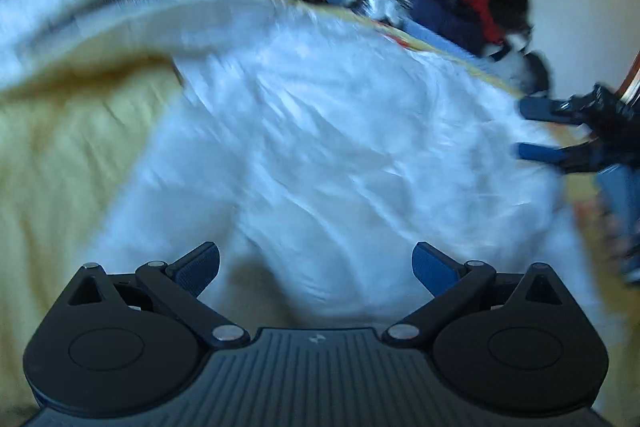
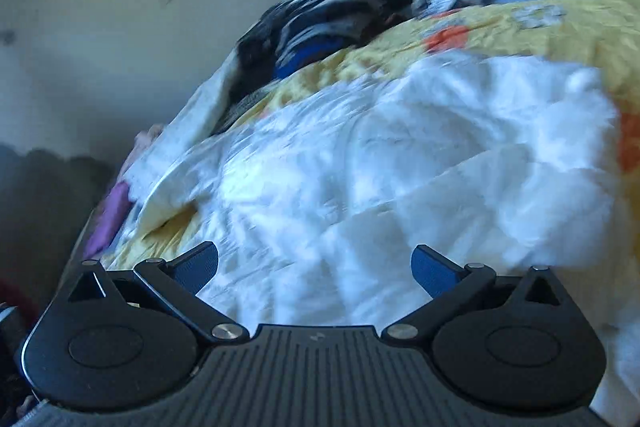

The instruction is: Fold small clothes

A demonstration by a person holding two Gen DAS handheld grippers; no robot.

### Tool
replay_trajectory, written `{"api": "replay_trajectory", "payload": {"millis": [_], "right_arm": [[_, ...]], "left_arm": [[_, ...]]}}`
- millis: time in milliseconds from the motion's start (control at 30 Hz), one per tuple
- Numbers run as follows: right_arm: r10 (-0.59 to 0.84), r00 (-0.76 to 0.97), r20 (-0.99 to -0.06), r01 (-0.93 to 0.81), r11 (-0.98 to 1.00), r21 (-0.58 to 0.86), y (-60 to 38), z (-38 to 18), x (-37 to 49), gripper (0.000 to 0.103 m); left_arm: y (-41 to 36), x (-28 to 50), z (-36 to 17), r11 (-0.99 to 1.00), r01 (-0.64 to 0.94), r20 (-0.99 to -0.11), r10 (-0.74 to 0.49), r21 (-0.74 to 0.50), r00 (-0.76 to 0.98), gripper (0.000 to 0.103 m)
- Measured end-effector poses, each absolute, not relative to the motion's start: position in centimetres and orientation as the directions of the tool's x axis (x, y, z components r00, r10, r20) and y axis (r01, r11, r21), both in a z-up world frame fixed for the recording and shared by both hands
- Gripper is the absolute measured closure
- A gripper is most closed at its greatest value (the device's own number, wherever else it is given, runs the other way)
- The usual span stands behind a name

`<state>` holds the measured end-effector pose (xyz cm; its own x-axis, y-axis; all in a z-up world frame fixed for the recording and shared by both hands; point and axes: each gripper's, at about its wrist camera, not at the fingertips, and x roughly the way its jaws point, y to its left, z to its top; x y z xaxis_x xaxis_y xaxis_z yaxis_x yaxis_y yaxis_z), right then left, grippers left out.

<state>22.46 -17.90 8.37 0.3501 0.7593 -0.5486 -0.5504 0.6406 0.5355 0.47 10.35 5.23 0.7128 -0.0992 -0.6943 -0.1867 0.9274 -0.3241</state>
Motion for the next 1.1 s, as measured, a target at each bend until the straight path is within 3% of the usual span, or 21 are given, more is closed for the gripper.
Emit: {"api": "replay_trajectory", "payload": {"millis": [100, 133, 167, 200, 267, 300, 367, 433, 500, 600, 700, 767, 867, 900, 933, 1033, 1100], "right_arm": [[0.774, 0.341, -0.534, -0.574, 0.621, 0.534, -17.7, 8.8, 21.5, 0.001], [0.774, 0.346, -0.530, -0.568, 0.622, 0.538, -18.1, 8.9, 21.2, 0.001], [0.779, 0.349, -0.522, -0.563, 0.619, 0.547, -18.4, 8.8, 20.9, 0.000], [0.785, 0.351, -0.511, -0.560, 0.613, 0.557, -18.7, 8.7, 20.7, 0.000], [0.784, 0.364, -0.502, -0.554, 0.616, 0.560, -18.5, 8.4, 21.1, 0.001], [0.785, 0.370, -0.497, -0.551, 0.616, 0.562, -18.6, 8.2, 21.1, 0.001], [0.787, 0.383, -0.484, -0.545, 0.616, 0.569, -19.0, 8.2, 21.3, 0.001], [0.784, 0.400, -0.476, -0.539, 0.621, 0.569, -19.4, 8.3, 21.6, 0.001], [0.775, 0.417, -0.474, -0.535, 0.631, 0.562, -19.6, 8.4, 21.8, 0.002], [0.744, 0.430, -0.511, -0.520, 0.667, 0.534, -19.7, 7.4, 22.6, 0.002], [0.691, 0.441, -0.573, -0.478, 0.721, 0.502, -20.1, 5.2, 24.0, 0.004], [0.676, 0.422, -0.603, -0.425, 0.736, 0.527, -20.5, 4.3, 24.7, 0.005], [0.690, 0.430, -0.582, -0.442, 0.723, 0.530, -20.6, 5.0, 24.3, 0.000], [0.689, 0.435, -0.580, -0.455, 0.723, 0.519, -20.6, 5.3, 24.3, 0.000], [0.679, 0.438, -0.589, -0.456, 0.733, 0.506, -20.4, 5.3, 24.5, 0.000], [0.657, 0.427, -0.621, -0.407, 0.753, 0.516, -20.1, 5.2, 25.2, 0.002], [0.694, 0.429, -0.578, -0.423, 0.720, 0.551, -20.0, 5.9, 24.7, 0.001]], "left_arm": [[10.9, 1.3, 4.2, 0.881, -0.210, -0.692, -0.164, -0.423, 0.703, 0.001], [11.0, 1.7, 3.8, 0.877, -0.240, -0.709, -0.149, -0.417, 0.690, 0.008], [11.1, 2.2, 3.5, 0.873, -0.267, -0.723, -0.130, -0.408, 0.678, 0.025], [11.0, 2.7, 3.4, 0.877, -0.276, -0.738, -0.121, -0.393, 0.664, 0.067], [10.8, 3.5, 3.5, 0.896, -0.260, -0.753, -0.115, -0.360, 0.648, 0.074], [10.6, 3.6, 3.9, 0.915, -0.230, -0.745, -0.104, -0.332, 0.659, 0.087], [9.8, 3.7, 6.1, 0.964, -0.179, -0.708, -0.013, -0.195, 0.706, 0.091], [9.5, 4.2, 9.3, 0.991, -0.122, -0.620, 0.067, -0.047, 0.782, 0.091], [10.6, 5.3, 11.4, 0.993, -0.113, -0.590, 0.098, 0.010, 0.802, 0.091], [13.4, 7.9, 10.1, 0.991, -0.118, -0.665, 0.046, -0.063, 0.746, 0.090], [15.1, 10.4, 4.0, 0.982, -0.155, -0.784, 0.014, -0.105, 0.621, 0.086], [14.4, 9.6, 3.3, 0.990, -0.126, -0.759, 0.039, -0.058, 0.650, 0.082], [13.6, 7.9, 4.4, 0.994, -0.106, -0.713, 0.083, 0.012, 0.696, 0.049], [13.7, 7.0, 5.0, 0.995, -0.099, -0.692, 0.081, 0.014, 0.717, 0.030], [13.9, 6.1, 5.7, 0.995, -0.100, -0.667, 0.086, 0.017, 0.740, 0.020], [15.6, 3.4, 8.1, 0.989, -0.146, -0.592, 0.108, -0.017, 0.798, 0.020], [18.2, 2.4, 9.1, 0.969, -0.228, -0.555, 0.139, -0.095, 0.820, 0.018]]}}
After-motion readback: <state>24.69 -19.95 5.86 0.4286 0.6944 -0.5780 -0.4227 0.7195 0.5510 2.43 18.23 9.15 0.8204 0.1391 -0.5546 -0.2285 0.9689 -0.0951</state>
